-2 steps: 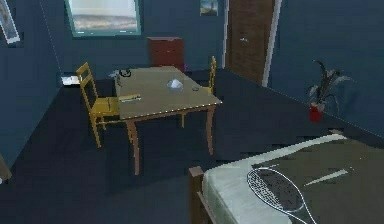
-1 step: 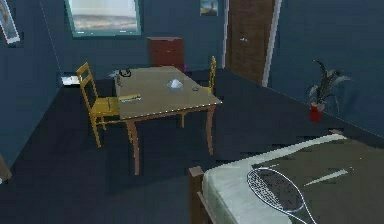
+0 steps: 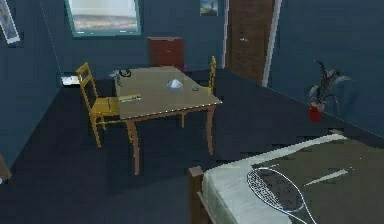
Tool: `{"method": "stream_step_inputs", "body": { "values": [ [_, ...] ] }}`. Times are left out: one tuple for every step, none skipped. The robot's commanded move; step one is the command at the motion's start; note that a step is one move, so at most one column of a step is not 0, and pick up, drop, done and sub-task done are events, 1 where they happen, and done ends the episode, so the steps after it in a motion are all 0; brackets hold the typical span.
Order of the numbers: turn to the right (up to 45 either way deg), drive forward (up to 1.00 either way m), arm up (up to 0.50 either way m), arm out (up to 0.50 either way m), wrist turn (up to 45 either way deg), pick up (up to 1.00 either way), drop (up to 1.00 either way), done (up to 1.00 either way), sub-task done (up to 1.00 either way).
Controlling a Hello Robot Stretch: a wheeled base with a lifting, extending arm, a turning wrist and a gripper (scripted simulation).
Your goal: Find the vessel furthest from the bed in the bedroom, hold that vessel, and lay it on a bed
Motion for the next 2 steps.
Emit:
{"method": "stream_step_inputs", "body": {
  "values": [
    [0.0,0.0,0.0,0.0,0.0,0.0,1.0,0.0,0.0],
    [0.0,0.0,0.1,0.0,0.0,0.0,0.0,0.0,0.0]
  ]
}}
